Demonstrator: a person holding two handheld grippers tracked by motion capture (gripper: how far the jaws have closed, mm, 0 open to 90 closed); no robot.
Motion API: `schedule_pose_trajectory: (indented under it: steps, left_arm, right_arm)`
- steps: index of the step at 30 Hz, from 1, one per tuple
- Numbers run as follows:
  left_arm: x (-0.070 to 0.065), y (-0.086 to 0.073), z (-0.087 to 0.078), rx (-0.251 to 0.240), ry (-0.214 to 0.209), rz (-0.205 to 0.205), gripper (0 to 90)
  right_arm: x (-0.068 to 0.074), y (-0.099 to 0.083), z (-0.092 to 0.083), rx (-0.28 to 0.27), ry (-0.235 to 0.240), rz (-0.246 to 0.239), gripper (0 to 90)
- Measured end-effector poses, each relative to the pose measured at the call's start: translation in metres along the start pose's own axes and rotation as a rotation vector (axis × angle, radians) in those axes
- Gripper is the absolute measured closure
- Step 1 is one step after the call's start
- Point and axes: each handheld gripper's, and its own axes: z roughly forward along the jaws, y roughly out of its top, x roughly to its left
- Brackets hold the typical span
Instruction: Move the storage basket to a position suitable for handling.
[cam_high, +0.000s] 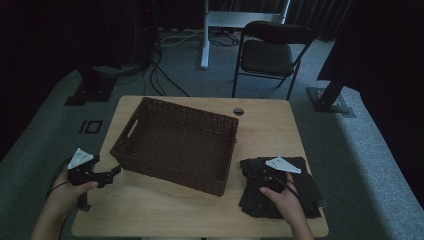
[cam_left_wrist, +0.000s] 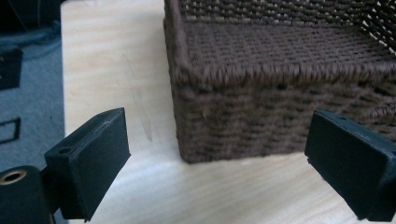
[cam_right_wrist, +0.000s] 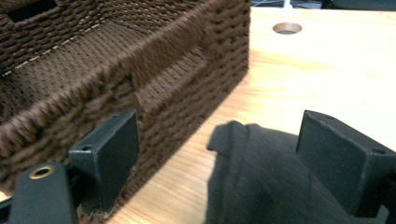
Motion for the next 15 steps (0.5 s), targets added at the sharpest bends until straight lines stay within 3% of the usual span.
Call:
schedule_pose_trajectory:
  steps: [2,4,6,15]
  left_arm:
    - [0.001,0.002,0.001,-0.002,0.004,0.010,6.9]
    - [0.001,0.005,0.002,-0.030,0.000,-0.019,6.9]
    - [0.003,0.009,0.002,-0.043,-0.011,-0.024,6.9]
    - [0.012,0.027,0.017,-0.031,-0.022,-0.030,6.9]
  right_arm:
    - [0.004,0.003,0.002,-0.003,0.004,-0.007,12.9]
    - [0.007,0.006,0.004,-0.008,0.009,-0.010,12.8]
    - [0.011,0.010,0.004,-0.015,0.015,-0.014,12.7]
    - [0.029,0.026,0.013,-0.029,0.014,-0.063,12.6]
